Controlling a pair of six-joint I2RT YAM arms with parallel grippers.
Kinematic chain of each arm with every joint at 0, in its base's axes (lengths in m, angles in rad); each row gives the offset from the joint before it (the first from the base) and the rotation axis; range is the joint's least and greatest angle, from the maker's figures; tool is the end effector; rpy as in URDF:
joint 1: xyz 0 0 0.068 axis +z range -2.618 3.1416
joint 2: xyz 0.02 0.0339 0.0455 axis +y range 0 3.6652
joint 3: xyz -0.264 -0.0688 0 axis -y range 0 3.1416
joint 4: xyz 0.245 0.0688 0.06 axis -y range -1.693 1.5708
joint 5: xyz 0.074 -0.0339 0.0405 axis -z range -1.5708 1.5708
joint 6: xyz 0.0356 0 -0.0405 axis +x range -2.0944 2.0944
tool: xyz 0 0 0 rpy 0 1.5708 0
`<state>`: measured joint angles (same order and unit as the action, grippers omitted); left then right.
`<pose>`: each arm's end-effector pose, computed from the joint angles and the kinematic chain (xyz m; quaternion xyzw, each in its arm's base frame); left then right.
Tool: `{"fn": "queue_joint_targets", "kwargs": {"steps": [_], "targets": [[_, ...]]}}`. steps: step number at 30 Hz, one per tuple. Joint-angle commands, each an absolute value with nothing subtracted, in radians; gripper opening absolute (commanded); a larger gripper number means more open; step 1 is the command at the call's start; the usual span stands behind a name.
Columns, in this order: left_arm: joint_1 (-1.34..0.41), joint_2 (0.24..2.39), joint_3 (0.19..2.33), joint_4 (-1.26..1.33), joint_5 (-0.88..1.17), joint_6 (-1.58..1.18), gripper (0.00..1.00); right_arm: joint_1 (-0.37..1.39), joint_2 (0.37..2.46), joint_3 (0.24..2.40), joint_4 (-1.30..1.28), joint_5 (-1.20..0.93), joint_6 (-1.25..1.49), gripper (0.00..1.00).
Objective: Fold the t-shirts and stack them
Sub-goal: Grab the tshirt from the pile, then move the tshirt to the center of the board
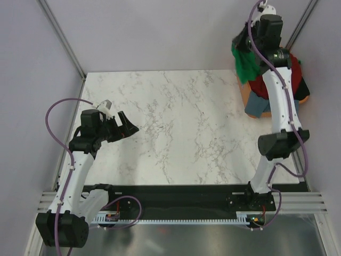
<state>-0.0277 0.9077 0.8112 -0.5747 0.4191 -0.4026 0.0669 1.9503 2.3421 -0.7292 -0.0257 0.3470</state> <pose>0.1901 -0.0198 0.2914 -0.0753 0.8823 -0.2738 0.3755 0.4237 0.0293 0.4714 0.1065 0.8088 0.1291 0.5638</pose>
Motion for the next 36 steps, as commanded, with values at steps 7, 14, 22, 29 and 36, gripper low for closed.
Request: {"fn": "queue_joint_targets", "kwargs": {"steps": [7, 14, 22, 29, 36], "targets": [[-0.025, 0.914, 0.802, -0.571, 0.393, -0.379, 1.0, 0.222, 1.417, 2.284, -0.198, -0.255, 0.517, 0.0], [-0.026, 0.93, 0.805, -0.578, 0.376, -0.379, 1.0, 0.224, 1.414, 1.865, -0.501, -0.022, 0.544, 0.0], [-0.026, 0.965, 0.81, -0.597, 0.341, -0.379, 1.0, 0.221, 1.584, 1.415, -0.626, -0.033, 0.523, 0.0], [-0.026, 0.983, 0.815, -0.607, 0.319, -0.383, 1.0, 0.442, 1.491, 1.258, -0.641, 0.212, 0.39, 0.0], [-0.028, 0.974, 0.816, -0.611, 0.298, -0.388, 1.0, 0.931, 1.674, 1.506, -1.053, 1.102, 0.379, 0.0]]}}
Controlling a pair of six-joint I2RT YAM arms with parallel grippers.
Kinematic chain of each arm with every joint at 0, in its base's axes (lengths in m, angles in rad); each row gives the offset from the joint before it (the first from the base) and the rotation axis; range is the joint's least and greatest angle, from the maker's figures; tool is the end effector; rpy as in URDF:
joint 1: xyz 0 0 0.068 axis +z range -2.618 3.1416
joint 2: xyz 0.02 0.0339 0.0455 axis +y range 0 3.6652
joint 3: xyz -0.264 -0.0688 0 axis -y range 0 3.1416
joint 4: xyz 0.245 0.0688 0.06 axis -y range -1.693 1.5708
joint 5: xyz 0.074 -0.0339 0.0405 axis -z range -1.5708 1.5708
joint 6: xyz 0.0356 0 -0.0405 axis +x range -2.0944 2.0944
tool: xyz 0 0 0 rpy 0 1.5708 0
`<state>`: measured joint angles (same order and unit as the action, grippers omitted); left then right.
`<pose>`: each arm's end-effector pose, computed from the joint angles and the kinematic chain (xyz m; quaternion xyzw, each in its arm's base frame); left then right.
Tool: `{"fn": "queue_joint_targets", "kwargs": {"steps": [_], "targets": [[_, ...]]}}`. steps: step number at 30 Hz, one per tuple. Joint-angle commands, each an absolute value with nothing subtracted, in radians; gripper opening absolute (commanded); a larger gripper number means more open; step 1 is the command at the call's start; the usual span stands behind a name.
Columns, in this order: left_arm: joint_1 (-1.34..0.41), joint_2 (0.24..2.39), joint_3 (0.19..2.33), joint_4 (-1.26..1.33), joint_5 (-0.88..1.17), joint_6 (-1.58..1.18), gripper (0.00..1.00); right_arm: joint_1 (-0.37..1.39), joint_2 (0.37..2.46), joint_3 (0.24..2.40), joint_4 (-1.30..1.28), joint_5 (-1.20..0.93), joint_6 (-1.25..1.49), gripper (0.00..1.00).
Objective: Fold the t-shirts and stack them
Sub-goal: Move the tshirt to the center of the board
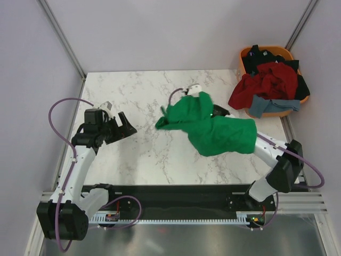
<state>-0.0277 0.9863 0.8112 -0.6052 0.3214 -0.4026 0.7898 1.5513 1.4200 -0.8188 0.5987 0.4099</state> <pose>0.2022 -0.0169 0.2743 -0.1092 0.9065 -0.2254 0.3398 0.2436 0.2172 0.3207 -0.0834 0.9105 -0.0671 0.3994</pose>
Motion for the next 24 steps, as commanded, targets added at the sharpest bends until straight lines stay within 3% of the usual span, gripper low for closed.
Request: {"fn": "queue_joint_targets", "kwargs": {"steps": [1, 5, 10, 16, 20, 22, 24], "targets": [[-0.026, 0.971, 0.815, -0.611, 0.293, -0.388, 1.0, 0.943, 1.731, 1.52, -1.112, 1.141, 0.408, 0.02], [-0.026, 0.957, 0.811, -0.614, 0.285, -0.391, 1.0, 0.885, 1.977, 1.537, -1.391, 1.223, 0.624, 0.05], [-0.028, 0.956, 0.816, -0.612, 0.304, -0.39, 1.0, 0.842, 1.958, 1.483, -1.294, 1.096, 0.668, 0.13], [-0.031, 0.965, 0.818, -0.612, 0.319, -0.388, 1.0, 0.816, 1.763, 1.5, -1.042, 0.751, 0.47, 0.37], [-0.07, 0.94, 0.811, -0.612, 0.302, -0.408, 0.97, 0.753, 1.694, 1.471, -0.979, 0.597, 0.445, 0.75], [-0.139, 0.922, 0.805, -0.612, 0.243, -0.445, 0.96, 0.698, 1.639, 1.439, -0.962, 0.543, 0.459, 0.82], [-0.195, 0.922, 0.804, -0.621, 0.197, -0.454, 0.96, 0.664, 1.571, 1.381, -0.94, 0.514, 0.478, 0.83]]}}
